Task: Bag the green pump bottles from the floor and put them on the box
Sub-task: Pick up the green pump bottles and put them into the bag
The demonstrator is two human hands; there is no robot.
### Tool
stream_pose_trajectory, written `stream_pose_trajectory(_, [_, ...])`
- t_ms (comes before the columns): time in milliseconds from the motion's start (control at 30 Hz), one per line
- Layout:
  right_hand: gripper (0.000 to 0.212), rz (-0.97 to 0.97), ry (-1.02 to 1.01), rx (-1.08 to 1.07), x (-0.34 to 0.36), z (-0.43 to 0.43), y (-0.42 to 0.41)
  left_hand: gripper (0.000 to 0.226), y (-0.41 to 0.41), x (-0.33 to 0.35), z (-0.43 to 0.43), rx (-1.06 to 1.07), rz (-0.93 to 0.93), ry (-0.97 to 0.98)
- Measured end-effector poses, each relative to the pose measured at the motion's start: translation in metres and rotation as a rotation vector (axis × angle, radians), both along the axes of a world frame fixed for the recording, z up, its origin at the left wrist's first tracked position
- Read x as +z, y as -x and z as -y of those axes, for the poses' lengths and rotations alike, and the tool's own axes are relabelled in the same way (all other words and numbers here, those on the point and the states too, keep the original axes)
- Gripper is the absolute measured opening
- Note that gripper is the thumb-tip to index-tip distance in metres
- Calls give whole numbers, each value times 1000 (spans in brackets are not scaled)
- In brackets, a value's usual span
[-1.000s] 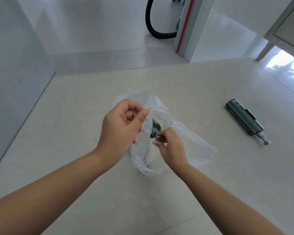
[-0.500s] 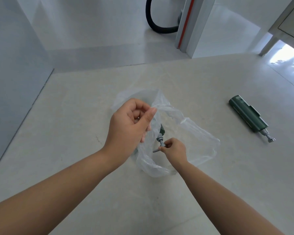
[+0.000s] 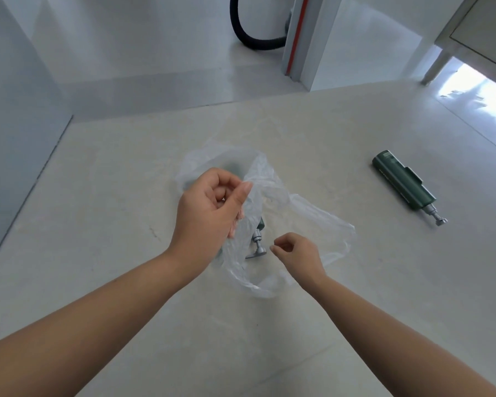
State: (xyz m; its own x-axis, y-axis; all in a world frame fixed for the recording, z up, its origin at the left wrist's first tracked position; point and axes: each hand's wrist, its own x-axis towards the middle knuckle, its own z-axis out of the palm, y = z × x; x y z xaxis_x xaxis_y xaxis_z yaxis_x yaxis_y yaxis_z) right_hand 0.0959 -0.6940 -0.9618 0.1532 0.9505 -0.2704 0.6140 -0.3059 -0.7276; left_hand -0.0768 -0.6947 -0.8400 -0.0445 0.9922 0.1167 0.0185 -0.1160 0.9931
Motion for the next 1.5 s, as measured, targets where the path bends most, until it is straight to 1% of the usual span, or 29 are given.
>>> stream_pose_trajectory(133, [11,54,-66,42,14,22,-23,13,-13,-5,0,-28,-2,15])
stream_pose_trajectory(233, [14,169,-157,54,27,33,-49,14,-24,-8,-2,-35,-32,22])
stream_pose_trajectory(367, [19,345,-286,33,53,36,-79,15,-38,5,-7,-16,-121,53])
stream_pose_trajectory(467, [21,408,-309,-7,85,40,-90,17,-43,22,-7,16,-180,140])
stream_pose_trajectory(567, [21,444,-320,-4,127,52,-93,20,-42,48,-2,58,-181,255])
stream_pose_trajectory(767, [22,457,-247,-2,230,79,-97,20,-31,136,-8,184,-201,334])
stream_pose_trajectory(867, [23,460,-228,-52,287,87,-102,22,-28,182,-13,220,-216,368])
stream_pose_trajectory(1100, [24,485,-210,-131,427,115,-129,22,-57,305,-10,268,-198,476])
stream_pose_trajectory(1267, [38,462,-233,-269,527,149,-157,23,-86,406,14,278,-98,509])
stream_pose_trajectory(1500, [40,459,-291,-397,646,198,-195,25,-107,520,61,264,98,478])
